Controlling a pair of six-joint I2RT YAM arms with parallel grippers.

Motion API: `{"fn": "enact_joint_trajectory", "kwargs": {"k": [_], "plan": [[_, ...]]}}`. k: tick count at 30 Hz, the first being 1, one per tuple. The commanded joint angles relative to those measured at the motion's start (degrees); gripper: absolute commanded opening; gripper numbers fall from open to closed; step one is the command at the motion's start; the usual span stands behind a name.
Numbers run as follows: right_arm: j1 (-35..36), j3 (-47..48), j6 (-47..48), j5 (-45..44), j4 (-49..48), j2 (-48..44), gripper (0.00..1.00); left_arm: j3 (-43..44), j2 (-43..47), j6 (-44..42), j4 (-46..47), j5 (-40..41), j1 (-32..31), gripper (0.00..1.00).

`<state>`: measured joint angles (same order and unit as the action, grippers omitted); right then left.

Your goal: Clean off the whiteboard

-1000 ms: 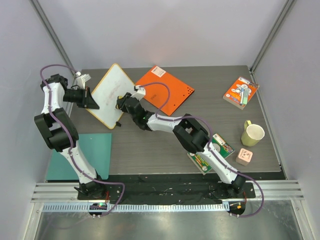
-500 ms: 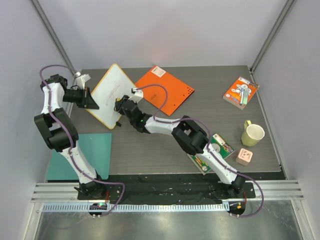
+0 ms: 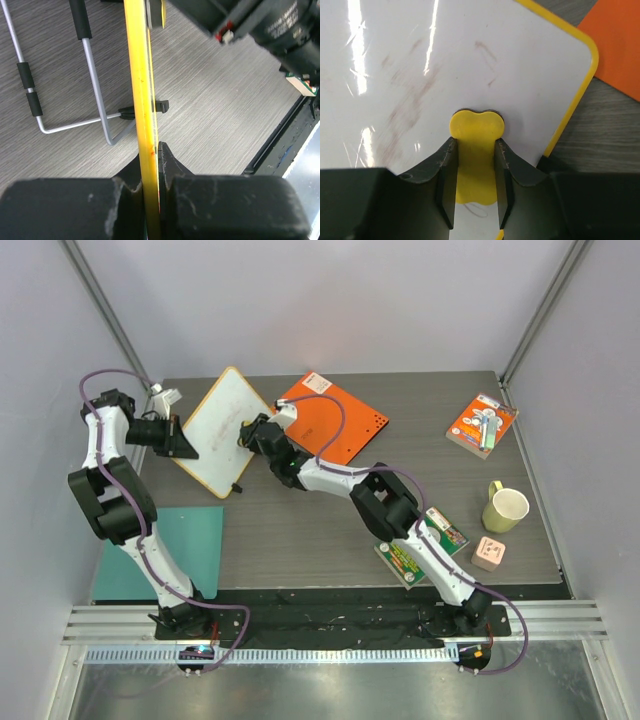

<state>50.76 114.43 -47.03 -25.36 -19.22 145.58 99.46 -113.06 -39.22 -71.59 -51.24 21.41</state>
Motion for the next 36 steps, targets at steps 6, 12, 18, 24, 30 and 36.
{"fn": "enact_joint_trajectory", "kwargs": {"k": [6,12,18,24,30,36], "plan": [[3.99,3.35,2.2,6.73,1.56,5.16,0.01,-2.96,-0.59,-9.73,-3.55,-0.35,-4.09,0.0],[9.17,-3.14,1.85,7.52,0.86,3.31,0.01,-2.87,-0.59,-10.08,-3.82,-0.87,-4.09,0.0],[11.11,-7.47,-0.34,7.09,-0.03,1.29,0.01,-2.43,-0.68,-10.08,-4.43,-1.31,-4.09,0.0],[11.99,-6.5,-3.6,9.11,4.1,2.08,0.01,-2.25,-0.68,-10.08,-4.7,-1.84,-4.09,0.0],[13.4,-7.56,-7.2,7.96,7.78,1.81,0.01,-2.52,-0.59,-10.17,-4.7,-1.67,-4.01,0.0],[14.19,-9.49,-9.23,9.46,8.85,1.73,0.01,-2.69,-0.59,-10.26,-4.78,-1.93,-4.09,0.0]]}}
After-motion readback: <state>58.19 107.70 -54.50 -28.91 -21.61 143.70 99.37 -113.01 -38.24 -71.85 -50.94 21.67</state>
